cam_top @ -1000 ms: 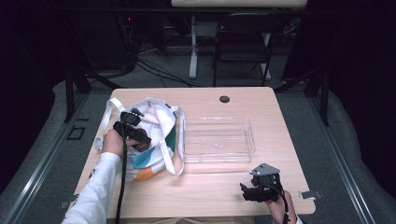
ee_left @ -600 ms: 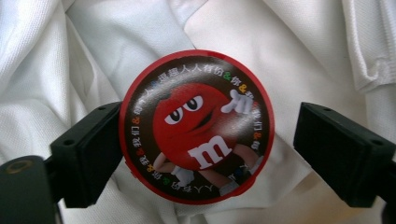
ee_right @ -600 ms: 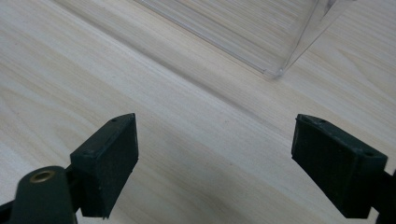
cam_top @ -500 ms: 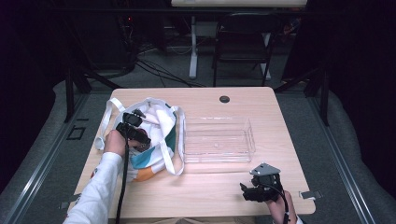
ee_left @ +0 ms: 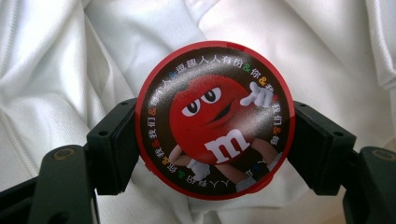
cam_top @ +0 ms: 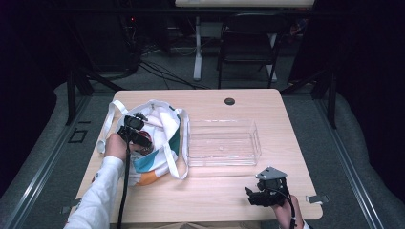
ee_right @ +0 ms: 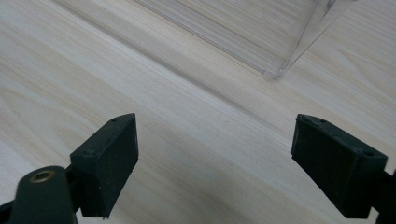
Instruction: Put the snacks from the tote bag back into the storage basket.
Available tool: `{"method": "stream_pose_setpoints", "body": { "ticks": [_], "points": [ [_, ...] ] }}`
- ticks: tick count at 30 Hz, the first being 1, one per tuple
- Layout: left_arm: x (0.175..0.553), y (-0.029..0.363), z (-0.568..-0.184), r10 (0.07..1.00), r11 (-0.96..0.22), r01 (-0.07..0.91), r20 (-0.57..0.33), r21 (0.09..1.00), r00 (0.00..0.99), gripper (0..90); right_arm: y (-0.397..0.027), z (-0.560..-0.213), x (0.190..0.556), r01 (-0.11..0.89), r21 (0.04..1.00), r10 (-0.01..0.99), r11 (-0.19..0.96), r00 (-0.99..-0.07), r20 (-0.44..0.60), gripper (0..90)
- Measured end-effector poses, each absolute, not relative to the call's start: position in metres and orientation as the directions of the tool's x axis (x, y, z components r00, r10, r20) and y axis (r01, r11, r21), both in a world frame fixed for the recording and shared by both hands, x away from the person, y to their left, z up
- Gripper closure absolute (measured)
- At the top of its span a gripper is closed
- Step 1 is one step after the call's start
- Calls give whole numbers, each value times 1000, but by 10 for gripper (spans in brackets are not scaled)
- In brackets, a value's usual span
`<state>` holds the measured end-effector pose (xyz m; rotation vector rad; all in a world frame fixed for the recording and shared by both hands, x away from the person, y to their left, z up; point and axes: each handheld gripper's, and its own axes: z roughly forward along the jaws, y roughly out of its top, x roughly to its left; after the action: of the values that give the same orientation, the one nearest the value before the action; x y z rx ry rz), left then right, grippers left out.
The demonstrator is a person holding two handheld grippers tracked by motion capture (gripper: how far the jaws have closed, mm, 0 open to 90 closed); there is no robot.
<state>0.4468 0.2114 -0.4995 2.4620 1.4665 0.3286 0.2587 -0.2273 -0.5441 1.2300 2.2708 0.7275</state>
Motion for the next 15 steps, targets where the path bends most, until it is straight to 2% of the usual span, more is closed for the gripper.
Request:
{"method": "stream_pose_setpoints", "body": {
  "ticks": [15],
  "points": [
    [441,216,-481,876,-466,805,64,368,478,260,-227,-545,259,615,641,858,459,-494,-140,142]
  ]
}}
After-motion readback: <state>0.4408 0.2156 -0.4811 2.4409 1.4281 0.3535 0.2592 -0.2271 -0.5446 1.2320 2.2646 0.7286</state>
